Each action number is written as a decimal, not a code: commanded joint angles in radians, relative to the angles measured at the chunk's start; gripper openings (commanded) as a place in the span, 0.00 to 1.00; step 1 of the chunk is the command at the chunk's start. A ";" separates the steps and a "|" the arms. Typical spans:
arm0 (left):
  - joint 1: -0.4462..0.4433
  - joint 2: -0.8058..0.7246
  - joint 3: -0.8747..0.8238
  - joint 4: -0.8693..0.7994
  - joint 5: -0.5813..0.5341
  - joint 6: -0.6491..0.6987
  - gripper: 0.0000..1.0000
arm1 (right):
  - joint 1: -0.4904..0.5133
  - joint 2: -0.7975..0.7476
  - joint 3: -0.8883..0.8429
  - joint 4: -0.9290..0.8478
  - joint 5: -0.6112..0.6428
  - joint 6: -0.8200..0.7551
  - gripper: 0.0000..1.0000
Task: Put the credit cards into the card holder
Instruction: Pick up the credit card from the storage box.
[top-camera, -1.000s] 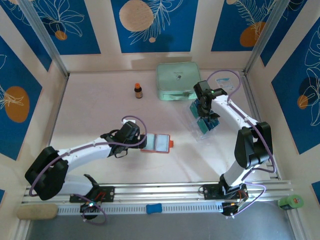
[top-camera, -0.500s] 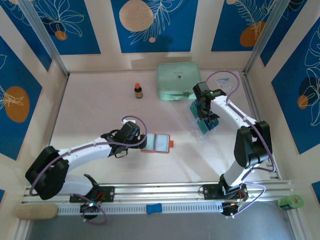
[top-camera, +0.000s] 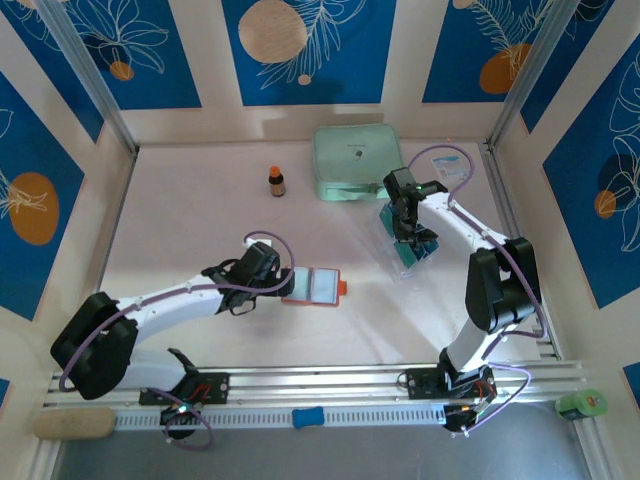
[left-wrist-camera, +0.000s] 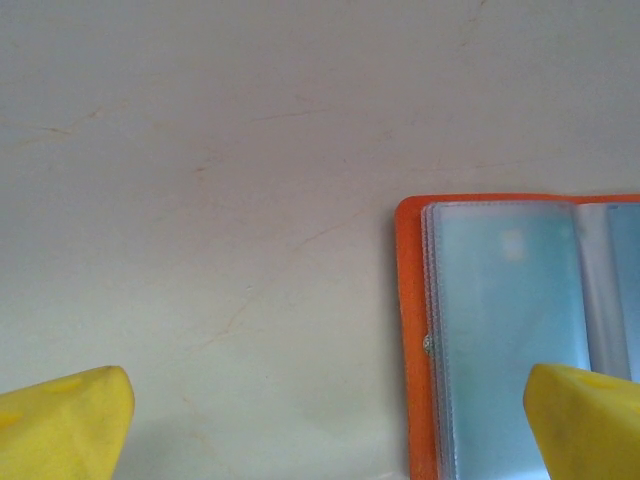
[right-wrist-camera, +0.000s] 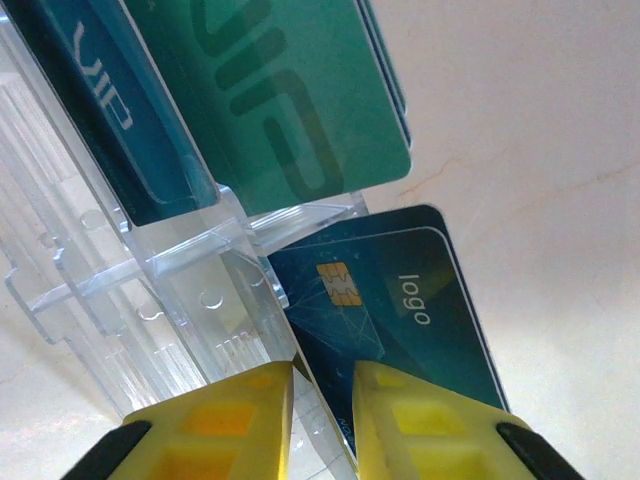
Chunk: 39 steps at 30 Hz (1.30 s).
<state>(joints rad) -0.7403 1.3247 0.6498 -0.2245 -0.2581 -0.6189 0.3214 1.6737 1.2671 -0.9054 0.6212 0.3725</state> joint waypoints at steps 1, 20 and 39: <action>0.009 0.010 0.022 0.001 0.012 0.005 1.00 | 0.005 -0.014 -0.014 -0.008 -0.005 -0.009 0.23; 0.009 0.013 0.028 -0.001 0.016 0.005 1.00 | 0.006 -0.049 -0.009 -0.007 -0.040 -0.017 0.11; 0.009 0.081 0.108 -0.043 0.014 0.093 1.00 | 0.028 -0.175 0.092 -0.065 -0.074 -0.054 0.00</action>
<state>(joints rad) -0.7403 1.3842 0.7158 -0.2314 -0.2539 -0.5705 0.3347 1.5570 1.3079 -0.9363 0.5705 0.3286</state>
